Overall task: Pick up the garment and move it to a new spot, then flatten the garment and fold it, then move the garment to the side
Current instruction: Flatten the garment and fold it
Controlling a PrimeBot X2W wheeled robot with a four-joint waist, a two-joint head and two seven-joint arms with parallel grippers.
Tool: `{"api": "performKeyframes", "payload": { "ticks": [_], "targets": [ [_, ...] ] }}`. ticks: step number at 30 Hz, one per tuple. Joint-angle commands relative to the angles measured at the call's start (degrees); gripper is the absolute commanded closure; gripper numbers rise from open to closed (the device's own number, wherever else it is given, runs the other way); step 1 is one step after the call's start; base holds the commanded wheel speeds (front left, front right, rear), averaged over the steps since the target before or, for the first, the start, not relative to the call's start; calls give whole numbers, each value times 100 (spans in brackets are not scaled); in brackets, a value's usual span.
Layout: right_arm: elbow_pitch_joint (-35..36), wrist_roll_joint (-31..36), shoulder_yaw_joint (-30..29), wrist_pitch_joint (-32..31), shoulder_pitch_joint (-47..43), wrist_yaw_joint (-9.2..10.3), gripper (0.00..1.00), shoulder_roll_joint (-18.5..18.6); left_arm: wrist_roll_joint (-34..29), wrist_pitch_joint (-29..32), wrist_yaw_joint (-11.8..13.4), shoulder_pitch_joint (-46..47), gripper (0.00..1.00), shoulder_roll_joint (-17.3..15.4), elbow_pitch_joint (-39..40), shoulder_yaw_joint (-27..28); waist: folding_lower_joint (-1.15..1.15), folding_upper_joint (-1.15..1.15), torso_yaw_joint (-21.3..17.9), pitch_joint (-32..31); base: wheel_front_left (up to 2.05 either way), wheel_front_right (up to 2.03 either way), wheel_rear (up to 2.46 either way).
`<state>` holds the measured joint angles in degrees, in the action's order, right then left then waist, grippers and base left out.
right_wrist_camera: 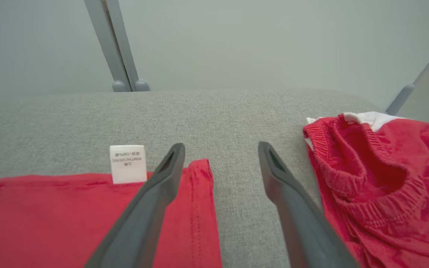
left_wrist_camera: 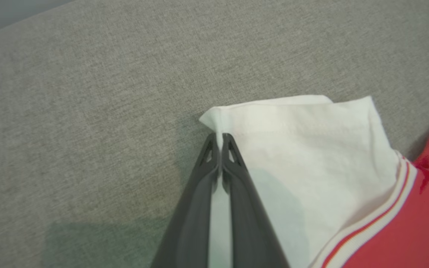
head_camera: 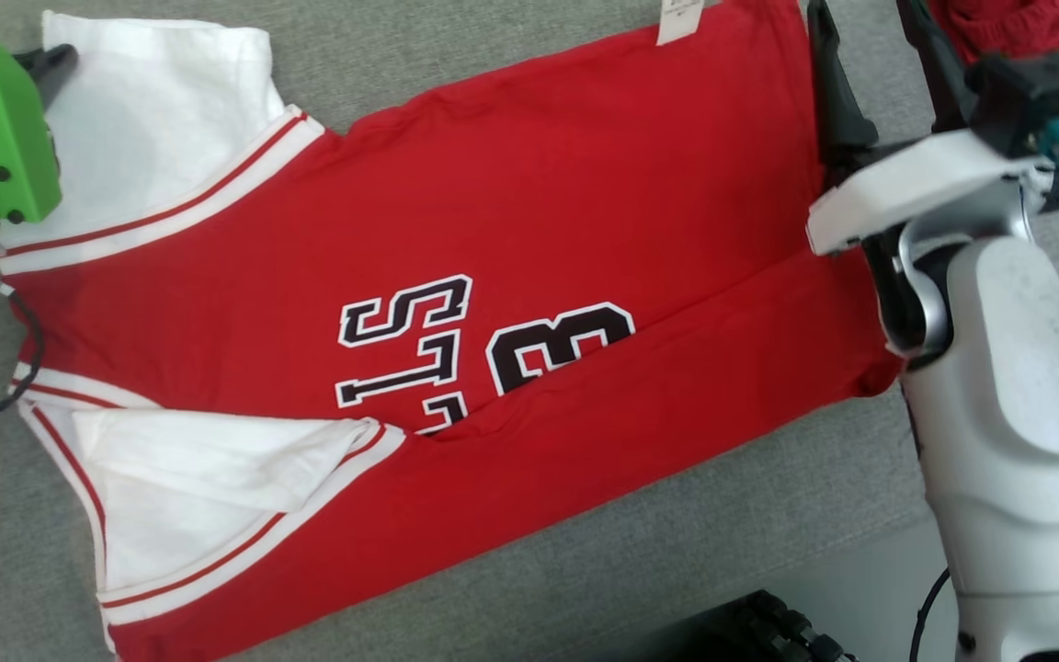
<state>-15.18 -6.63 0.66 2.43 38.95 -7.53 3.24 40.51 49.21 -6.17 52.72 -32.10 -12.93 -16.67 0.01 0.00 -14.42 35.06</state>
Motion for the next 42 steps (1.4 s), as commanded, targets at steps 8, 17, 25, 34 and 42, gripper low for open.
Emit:
{"api": "performKeyframes", "payload": {
  "ticks": [8,17,25,34,42],
  "targets": [
    [-1077,296,342,-597,950,10,0,538,170,-577,-105,8,100,285,303,-241,-1,0,617,-285,0,0,0],
    [-1985,152,960,-1808,1273,10,0,1170,340,-1209,-132,-223,100,517,500,-549,-1,0,1078,-505,0,0,0],
    [-1756,-278,1300,-2449,1101,10,70,1635,466,-1514,-138,-334,100,463,538,-802,-1,0,1146,-634,0,0,0],
    [-1576,-427,1210,-2707,978,10,100,1590,554,-1649,-139,-234,100,324,436,-863,-1,0,1089,-613,0,0,0],
    [-1519,-159,877,-1830,1104,10,100,1400,415,-2078,-140,-157,100,309,314,-804,-1,0,1036,-742,0,0,0]
  ]
}}
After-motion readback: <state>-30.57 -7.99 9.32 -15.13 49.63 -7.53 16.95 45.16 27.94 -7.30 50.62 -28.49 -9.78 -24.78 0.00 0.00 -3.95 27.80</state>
